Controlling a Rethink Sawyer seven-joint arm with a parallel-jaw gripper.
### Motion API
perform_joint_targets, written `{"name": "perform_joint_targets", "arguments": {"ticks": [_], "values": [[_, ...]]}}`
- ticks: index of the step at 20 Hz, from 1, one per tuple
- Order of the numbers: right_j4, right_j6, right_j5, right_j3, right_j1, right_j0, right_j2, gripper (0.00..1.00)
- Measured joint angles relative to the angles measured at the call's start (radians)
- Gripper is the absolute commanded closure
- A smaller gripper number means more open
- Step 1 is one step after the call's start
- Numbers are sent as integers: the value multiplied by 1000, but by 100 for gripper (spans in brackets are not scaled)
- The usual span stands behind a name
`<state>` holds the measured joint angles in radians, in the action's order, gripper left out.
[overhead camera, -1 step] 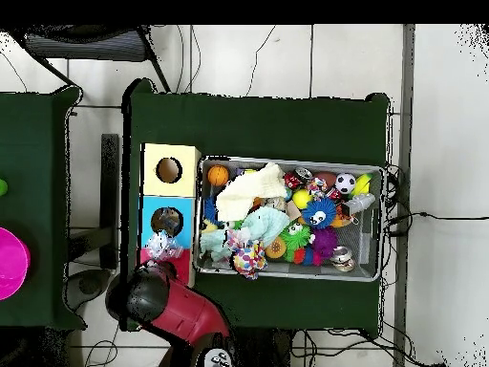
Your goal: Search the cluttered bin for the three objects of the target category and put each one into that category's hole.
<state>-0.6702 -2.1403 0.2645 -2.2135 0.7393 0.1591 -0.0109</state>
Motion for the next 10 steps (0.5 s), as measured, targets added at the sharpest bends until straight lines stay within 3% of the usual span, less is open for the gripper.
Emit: {"name": "perform_joint_targets", "arguments": {"ticks": [10], "values": [[1,0,23,15,14,35,-43,100]]}}
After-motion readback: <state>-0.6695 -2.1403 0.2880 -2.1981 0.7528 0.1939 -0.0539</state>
